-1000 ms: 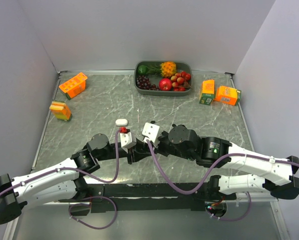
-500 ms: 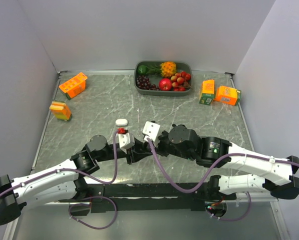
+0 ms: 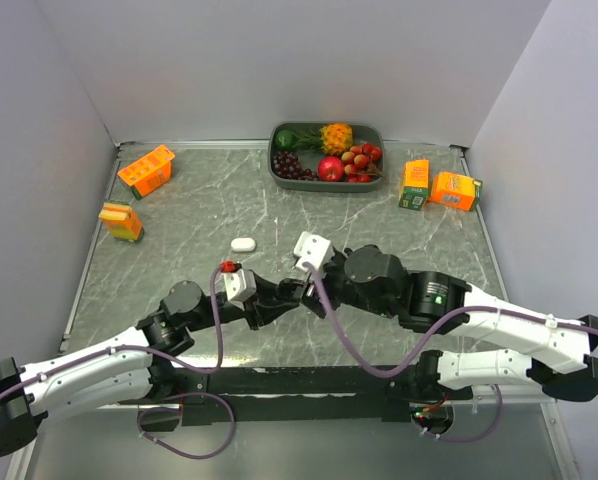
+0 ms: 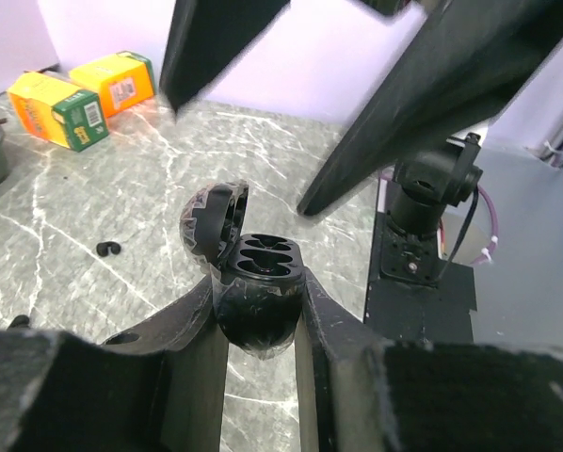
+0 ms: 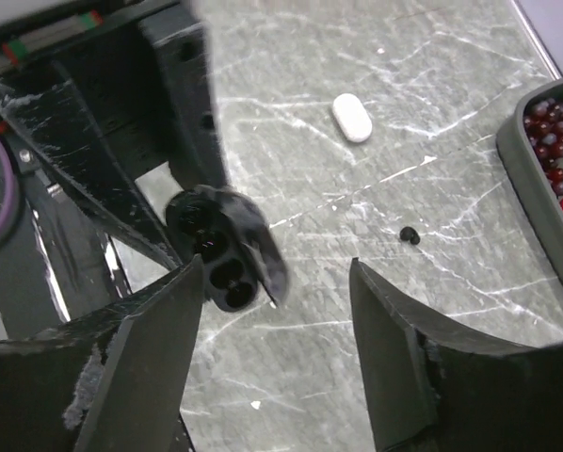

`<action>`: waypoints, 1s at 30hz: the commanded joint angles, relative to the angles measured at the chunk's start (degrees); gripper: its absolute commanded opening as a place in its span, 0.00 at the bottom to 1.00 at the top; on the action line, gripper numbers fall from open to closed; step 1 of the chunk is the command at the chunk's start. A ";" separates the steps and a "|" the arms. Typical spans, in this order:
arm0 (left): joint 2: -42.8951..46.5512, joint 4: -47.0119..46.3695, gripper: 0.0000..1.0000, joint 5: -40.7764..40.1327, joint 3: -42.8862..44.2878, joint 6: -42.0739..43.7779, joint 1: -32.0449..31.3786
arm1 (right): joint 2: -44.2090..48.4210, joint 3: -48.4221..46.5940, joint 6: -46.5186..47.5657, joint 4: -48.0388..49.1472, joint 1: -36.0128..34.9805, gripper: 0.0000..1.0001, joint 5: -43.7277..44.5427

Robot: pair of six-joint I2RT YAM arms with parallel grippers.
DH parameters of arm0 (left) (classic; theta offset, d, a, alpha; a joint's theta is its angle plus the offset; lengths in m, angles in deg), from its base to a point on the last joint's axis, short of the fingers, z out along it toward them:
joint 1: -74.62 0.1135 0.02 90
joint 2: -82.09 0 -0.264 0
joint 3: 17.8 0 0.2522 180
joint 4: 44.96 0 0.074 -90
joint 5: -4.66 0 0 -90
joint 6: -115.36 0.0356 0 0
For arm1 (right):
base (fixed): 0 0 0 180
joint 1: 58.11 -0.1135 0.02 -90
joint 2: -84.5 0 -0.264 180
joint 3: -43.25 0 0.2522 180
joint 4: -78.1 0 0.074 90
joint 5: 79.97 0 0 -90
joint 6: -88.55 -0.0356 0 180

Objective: Insert the wireless bluetooth earbuds into the charging case
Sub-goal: Open the charging case, then pick up the earbud from the center of the board.

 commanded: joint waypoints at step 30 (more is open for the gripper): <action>9.31 -32.31 0.01 -4.39 -17.06 -12.00 -0.39 | -17.54 12.45 -42.74 9.66 48.91 0.50 -13.58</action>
